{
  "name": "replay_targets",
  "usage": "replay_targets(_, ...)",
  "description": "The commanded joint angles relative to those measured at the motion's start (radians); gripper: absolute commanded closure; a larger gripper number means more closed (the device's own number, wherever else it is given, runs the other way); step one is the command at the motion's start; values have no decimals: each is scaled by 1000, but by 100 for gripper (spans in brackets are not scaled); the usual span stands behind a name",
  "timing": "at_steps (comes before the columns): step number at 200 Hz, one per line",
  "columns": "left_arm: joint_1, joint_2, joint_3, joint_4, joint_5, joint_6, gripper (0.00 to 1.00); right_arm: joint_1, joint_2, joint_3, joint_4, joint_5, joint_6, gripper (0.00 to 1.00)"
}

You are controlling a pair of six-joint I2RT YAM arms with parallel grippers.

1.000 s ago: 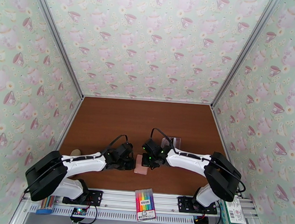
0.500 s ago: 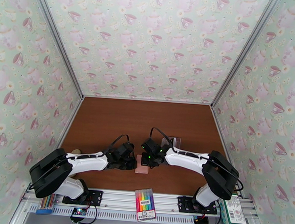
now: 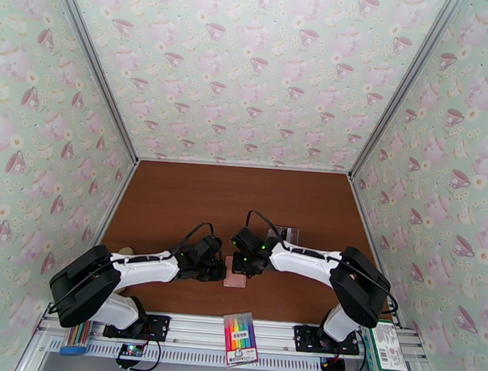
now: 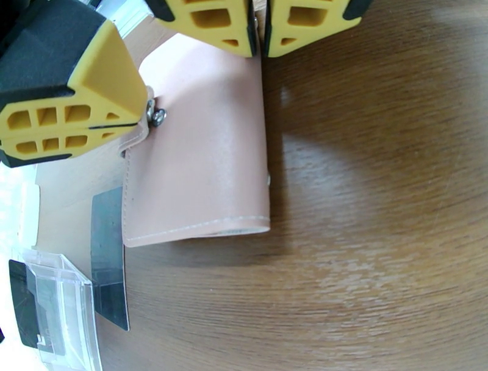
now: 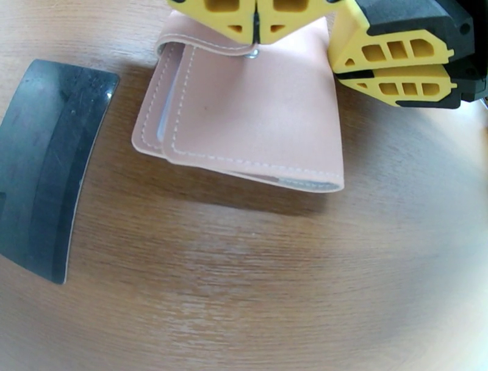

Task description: Put the credit cards into the card holder

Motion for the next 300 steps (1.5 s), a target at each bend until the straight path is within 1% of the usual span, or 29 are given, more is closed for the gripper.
replay_targets(1, -3, 22, 2, 41, 22, 7, 84, 24, 52, 4, -2, -19, -17, 100)
replay_targets(111, -7, 22, -3, 53, 23, 2, 85, 32, 93, 10, -20, -8, -20, 100)
replay_targets(151, -10, 9, -2, 46, 19, 3, 85, 32, 24, 3, -13, 21, -15, 100)
replay_targets(183, -10, -8, 1, 30, 14, 11, 85, 31, -27, 19, -59, 45, -33, 100)
replay_targets(243, -6, -16, 27, -27, -22, 24, 84, 10, -35, 23, -83, 58, -43, 100)
replay_targets(300, 9, 8, 68, -42, -17, 40, 84, -3, -16, 30, -69, 36, -53, 100)
